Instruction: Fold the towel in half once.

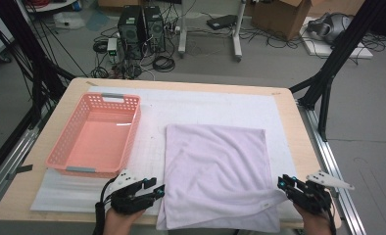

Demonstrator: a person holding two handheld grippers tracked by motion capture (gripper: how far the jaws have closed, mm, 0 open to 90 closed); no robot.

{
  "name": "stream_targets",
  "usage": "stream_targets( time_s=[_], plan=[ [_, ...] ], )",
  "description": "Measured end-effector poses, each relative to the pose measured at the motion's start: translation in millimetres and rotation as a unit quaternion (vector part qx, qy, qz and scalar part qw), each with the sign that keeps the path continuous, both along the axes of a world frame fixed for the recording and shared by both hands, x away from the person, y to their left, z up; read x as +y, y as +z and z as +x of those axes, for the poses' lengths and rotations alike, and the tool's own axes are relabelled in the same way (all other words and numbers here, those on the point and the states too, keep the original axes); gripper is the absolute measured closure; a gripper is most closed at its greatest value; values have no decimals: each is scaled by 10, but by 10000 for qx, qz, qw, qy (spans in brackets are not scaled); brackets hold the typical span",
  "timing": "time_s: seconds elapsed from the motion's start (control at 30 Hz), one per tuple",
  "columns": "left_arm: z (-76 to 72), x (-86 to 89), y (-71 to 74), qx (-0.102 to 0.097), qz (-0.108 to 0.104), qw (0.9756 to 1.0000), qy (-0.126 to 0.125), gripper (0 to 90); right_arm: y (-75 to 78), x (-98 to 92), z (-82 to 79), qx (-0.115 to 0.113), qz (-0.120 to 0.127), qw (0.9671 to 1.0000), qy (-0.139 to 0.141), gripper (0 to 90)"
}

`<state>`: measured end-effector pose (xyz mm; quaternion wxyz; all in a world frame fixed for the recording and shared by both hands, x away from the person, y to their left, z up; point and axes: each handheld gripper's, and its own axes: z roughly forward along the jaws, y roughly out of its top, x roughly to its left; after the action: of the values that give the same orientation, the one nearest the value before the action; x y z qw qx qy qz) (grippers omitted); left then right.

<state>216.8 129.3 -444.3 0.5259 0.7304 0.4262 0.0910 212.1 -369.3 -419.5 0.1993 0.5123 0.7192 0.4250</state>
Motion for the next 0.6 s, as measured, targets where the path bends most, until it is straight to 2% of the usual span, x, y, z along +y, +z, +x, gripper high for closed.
stream_targets(
  time_s=[0.2,0.3,0.33,0.37,0.43,0.47,0.5,0.53,0.57,0.6],
  plan=[
    [411,-102,9,213,81,9997,1,500,-101,101,387,280,-68,9994,212,663],
    [668,-181,4,438,189,9989,-4,486,-170,157,555,358,-213,9986,328,624],
    [740,-212,-7,490,242,9985,52,476,-192,180,604,400,-251,9981,386,616],
    [809,-243,-15,543,409,9977,73,468,-218,203,652,457,-303,9975,453,609],
    [895,-311,-57,629,551,9964,102,479,-268,256,717,459,-573,9956,581,650],
    [903,-339,-76,532,710,9960,96,531,-265,267,725,430,-622,9952,620,712],
    [895,-352,-74,354,923,9950,153,631,-255,267,739,459,-645,9947,656,838],
    [908,-335,-77,370,845,9956,135,768,-241,267,742,447,-685,9939,745,852],
    [918,-320,-69,376,813,9958,191,835,-232,279,738,379,-861,9927,755,861],
    [931,-317,-51,269,887,9952,299,856,-230,280,738,291,-938,9926,713,864]
  ],
)
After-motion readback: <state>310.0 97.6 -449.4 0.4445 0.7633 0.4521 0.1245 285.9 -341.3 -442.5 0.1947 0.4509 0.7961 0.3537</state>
